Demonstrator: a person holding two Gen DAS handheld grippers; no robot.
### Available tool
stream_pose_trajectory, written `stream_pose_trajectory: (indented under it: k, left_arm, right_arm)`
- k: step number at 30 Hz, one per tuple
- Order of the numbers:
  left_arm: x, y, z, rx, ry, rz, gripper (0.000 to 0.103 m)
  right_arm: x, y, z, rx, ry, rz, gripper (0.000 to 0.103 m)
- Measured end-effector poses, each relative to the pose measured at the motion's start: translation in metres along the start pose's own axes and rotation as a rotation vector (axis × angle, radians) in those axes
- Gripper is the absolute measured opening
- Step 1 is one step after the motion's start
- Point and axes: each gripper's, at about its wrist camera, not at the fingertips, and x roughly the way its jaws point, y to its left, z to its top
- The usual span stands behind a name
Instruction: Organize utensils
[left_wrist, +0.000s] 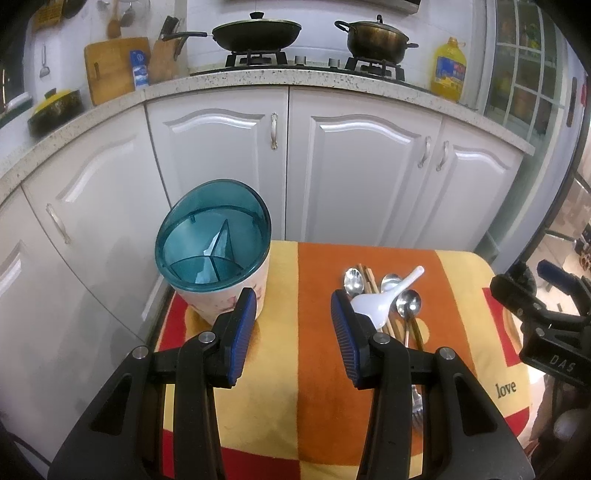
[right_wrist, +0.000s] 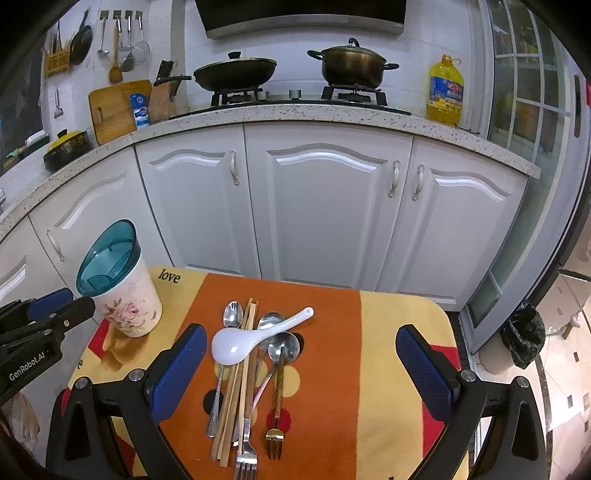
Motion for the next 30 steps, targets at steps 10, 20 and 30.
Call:
stream_pose_trajectory:
  k: [10,20,30]
  left_arm:
    - [0.0,0.002,0.0,-0.012,-0.006,0.001,0.041]
    - [0.003,0.004,-0.001,-0.015,0.008,-0.012,0.041]
    - [0.007,0.004,-0.003,-0.021,0.019,-0.002,0.041]
  right_arm:
    - [0.003,-0.006,-0.001,0.013,0.019,0.014,0.102]
    - [0.009,-0.014,-0.006,0.044,0.051,0.052,0.102]
    - [0.012,-0.008,-0.007,0.032,0.062,0.068,0.102]
